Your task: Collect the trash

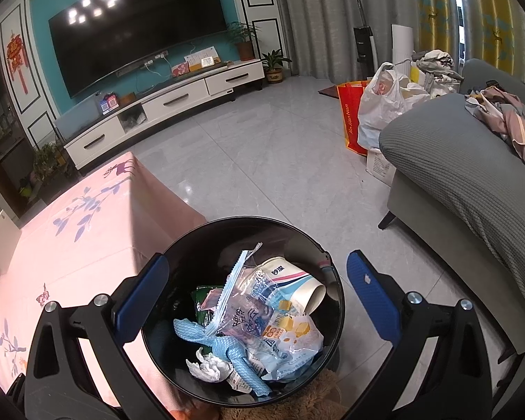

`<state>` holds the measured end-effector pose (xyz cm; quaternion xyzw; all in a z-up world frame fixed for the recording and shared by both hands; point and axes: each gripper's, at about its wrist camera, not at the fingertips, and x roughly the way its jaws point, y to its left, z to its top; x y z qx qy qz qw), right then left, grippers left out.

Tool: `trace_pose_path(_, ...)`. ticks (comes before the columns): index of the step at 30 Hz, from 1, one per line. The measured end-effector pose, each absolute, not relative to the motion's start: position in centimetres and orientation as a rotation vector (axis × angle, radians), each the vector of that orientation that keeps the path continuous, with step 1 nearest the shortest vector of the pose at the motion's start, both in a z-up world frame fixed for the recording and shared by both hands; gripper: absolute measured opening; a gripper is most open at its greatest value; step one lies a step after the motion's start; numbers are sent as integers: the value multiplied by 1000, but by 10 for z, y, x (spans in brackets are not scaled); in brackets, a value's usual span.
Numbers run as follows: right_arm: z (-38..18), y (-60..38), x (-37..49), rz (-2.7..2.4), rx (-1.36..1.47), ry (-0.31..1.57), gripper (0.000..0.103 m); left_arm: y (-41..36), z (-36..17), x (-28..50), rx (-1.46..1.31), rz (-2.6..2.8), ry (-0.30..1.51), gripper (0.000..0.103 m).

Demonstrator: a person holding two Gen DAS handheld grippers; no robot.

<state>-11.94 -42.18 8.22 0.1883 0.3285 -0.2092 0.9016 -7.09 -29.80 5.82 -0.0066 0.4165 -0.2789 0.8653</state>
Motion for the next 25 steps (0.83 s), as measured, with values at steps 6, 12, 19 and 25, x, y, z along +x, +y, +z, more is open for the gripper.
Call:
trace_pose_path(6,82,-422,-119,-433,382,684,100,-297,59,-72,-16,-583,867,100)
trace_pose_path(12,82,-421,-118,-434,374,687,100,-297,58,-72,-15,-585,871,100)
trace_pose_path(19,80,-421,-117,-437,371,690,100,-298,59,-72,-12,-591,873,100)
trace_pose_path(25,80,-420,-115,-438,369,692,100,-298,59,-71,-10,-590,876,100)
